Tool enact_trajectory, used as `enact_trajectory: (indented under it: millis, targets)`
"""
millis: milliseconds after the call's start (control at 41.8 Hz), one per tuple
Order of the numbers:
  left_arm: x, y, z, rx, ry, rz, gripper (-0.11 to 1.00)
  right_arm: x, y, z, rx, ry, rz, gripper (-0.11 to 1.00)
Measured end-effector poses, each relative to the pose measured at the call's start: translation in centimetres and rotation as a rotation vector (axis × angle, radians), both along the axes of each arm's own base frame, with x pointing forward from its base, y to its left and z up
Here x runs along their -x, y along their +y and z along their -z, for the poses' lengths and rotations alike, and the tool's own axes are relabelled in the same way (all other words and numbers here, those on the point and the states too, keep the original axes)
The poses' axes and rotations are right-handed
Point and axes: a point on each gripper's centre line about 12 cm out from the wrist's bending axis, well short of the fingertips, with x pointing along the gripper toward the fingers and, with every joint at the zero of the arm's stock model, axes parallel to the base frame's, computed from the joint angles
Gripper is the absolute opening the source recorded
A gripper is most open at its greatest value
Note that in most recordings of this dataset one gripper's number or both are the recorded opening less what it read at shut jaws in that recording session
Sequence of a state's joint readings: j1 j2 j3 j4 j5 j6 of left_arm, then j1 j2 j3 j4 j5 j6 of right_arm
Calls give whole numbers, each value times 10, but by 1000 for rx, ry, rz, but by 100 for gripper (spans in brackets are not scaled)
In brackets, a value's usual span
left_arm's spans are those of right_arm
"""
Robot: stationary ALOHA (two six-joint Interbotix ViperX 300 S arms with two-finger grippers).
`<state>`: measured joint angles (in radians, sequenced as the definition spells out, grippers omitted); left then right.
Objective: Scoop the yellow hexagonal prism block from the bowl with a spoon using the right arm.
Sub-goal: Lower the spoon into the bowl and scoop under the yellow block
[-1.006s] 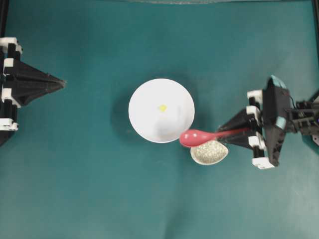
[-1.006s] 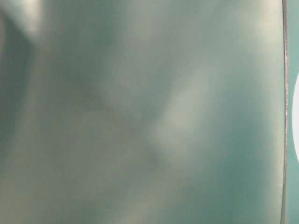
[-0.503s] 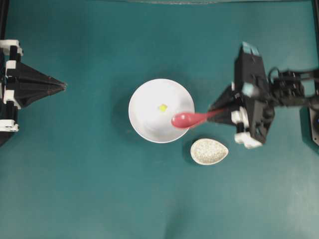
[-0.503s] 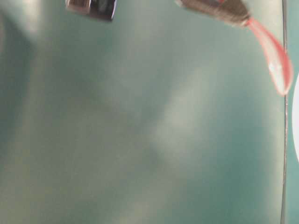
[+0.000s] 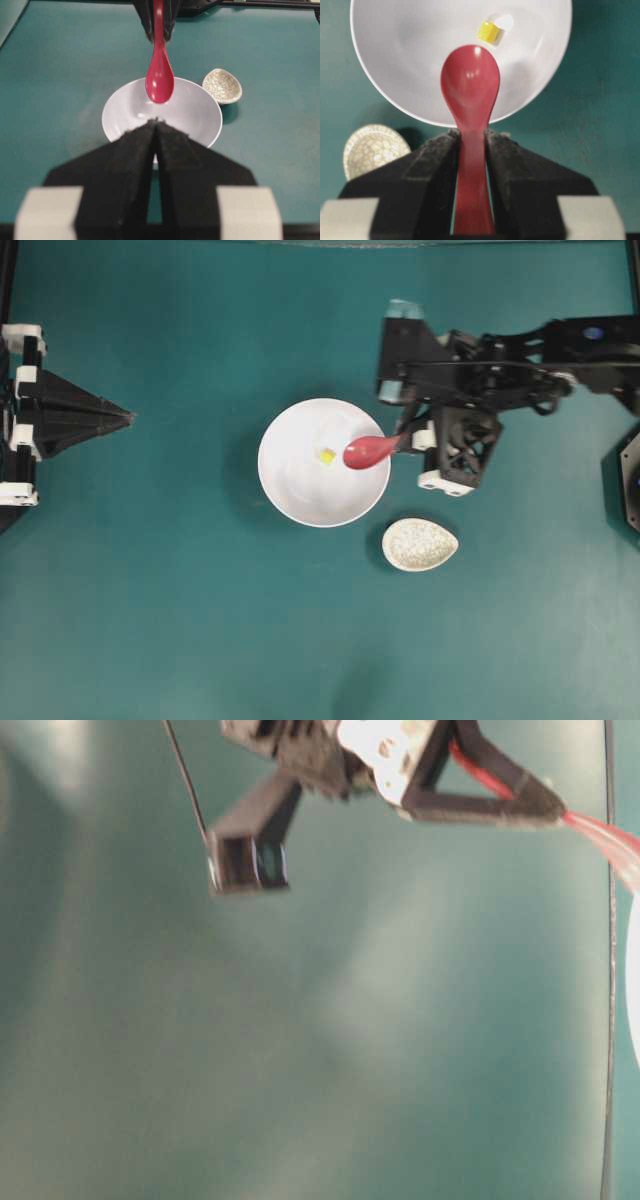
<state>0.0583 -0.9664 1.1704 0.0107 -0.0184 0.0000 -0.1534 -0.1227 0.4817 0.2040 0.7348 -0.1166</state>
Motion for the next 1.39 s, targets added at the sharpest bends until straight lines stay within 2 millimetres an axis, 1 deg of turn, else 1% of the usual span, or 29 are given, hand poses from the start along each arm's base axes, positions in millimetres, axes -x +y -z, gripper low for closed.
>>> enact_trajectory:
  millis: [168, 239, 622, 1077, 1389]
  targets:
    - [0, 0, -1, -2, -12, 0, 0, -15, -2, 3, -8, 75, -19, 24]
    - [0, 0, -2, -4, -14, 1, 0, -18, -2, 5, -12, 95, -24, 24]
    - [0, 2, -2, -4, -15, -10, 0, -24, -3, 31, -27, 172, -23, 24]
    - [0, 2, -2, -4, -15, -12, 0, -36, -6, 45, -20, 129, 7, 24]
    - [0, 2, -2, -4, -15, -12, 0, -50, -9, 45, -9, 29, 35, 24]
